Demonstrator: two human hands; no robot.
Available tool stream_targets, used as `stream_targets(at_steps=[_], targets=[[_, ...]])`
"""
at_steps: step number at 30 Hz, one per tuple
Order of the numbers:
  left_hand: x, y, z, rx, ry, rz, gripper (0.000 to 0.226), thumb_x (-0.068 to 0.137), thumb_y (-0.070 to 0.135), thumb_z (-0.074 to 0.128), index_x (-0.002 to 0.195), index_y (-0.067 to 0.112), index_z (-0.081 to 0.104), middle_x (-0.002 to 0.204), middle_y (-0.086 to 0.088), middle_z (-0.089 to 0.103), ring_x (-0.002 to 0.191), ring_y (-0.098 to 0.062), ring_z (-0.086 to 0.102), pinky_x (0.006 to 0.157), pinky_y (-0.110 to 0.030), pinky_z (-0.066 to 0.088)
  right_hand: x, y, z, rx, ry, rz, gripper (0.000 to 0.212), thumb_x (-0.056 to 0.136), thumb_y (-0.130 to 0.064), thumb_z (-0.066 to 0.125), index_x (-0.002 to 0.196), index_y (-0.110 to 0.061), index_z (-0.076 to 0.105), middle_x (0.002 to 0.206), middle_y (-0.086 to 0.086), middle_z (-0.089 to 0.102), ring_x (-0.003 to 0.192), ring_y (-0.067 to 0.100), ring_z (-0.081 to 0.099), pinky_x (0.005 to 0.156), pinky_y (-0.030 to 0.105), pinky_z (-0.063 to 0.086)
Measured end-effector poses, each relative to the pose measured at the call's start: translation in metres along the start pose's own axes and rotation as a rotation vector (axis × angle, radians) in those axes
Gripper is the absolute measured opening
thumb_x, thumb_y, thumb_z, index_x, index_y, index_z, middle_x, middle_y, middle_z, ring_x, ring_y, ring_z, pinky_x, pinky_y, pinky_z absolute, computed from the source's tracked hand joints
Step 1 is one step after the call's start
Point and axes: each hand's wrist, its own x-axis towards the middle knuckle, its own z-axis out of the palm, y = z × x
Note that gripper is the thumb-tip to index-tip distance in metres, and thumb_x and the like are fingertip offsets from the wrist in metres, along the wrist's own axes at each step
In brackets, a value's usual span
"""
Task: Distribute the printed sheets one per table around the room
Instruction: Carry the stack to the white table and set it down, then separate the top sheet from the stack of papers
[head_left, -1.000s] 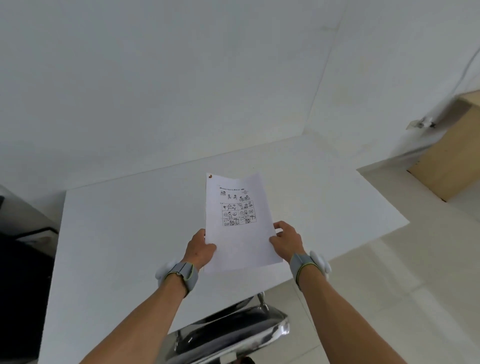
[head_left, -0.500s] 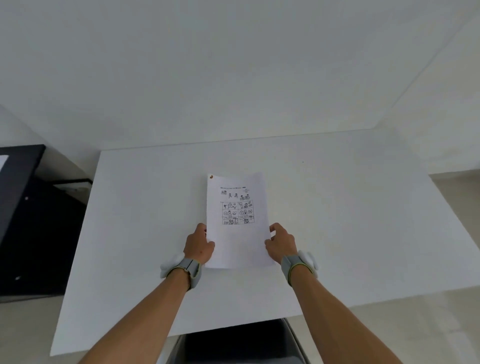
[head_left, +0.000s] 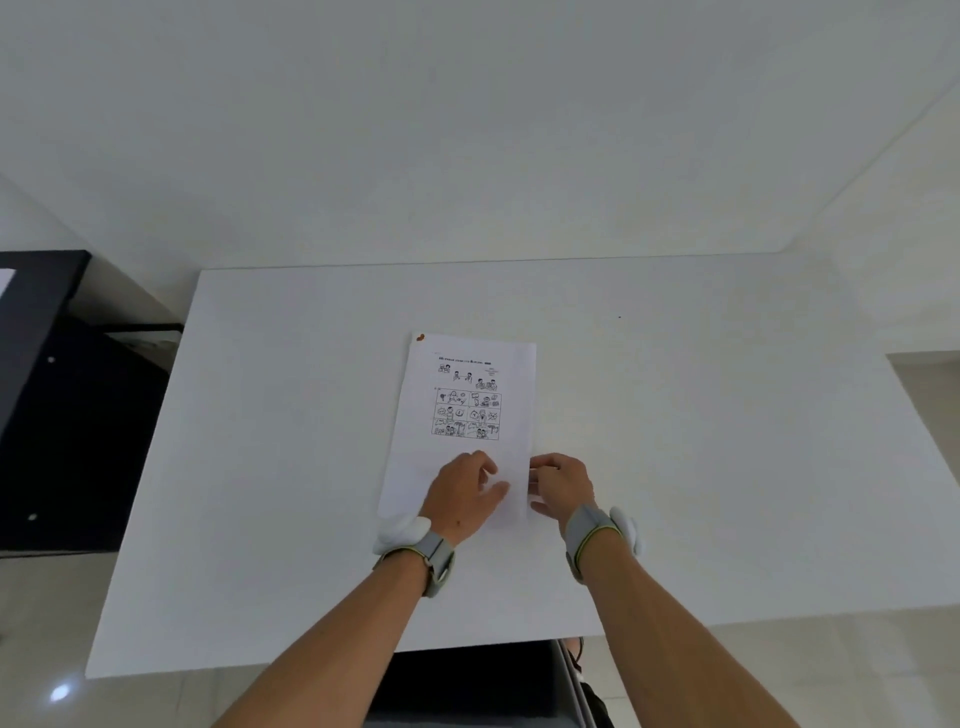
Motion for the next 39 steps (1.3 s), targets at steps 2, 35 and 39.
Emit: stream_targets(at_steps=[2,35,39], targets=[[0.001,0.009,0.009,-0.05,-0.008,-0.051,0.042,0.081,0.052,0.074,0.102,0.016,0.066,0.095,0.001,0.067,0.087,-0.017,0.065,0.079,-0.033,0.055,0.0,0.002,-0.002,0.088,-0.053,0.014,0.031,0.089,0.0,0.046,0.096,-0.014,0.072,0.098,0.012,0.074,0.094,0.03,0.072,0.08,0.039,0.061],[0.005,0.002,0.013,-0.144,0.071,-0.094,0.017,0.085,0.031,0.075,0.093,0.016,0.075,0.09,0.004,0.074,0.082,-0.014,0.069,0.078,-0.031,0.058,0.018,0.011,0.006,0.126,-0.129,-0.081,0.018,0.087,0.0,0.069,0.105,0.0,0.073,0.096,0.023,0.073,0.082,0.029,0.07,0.083,0.041,0.062],[0.005,0.002,0.01,-0.171,0.077,-0.13,0.034,0.074,0.046,0.083,0.09,0.018,0.075,0.084,0.009,0.068,0.079,-0.008,0.063,0.069,-0.022,0.051,0.015,0.01,0.007,0.141,-0.148,-0.09,0.012,0.086,-0.003,0.072,0.096,-0.009,0.073,0.089,0.016,0.071,0.08,0.026,0.069,0.079,0.038,0.062]])
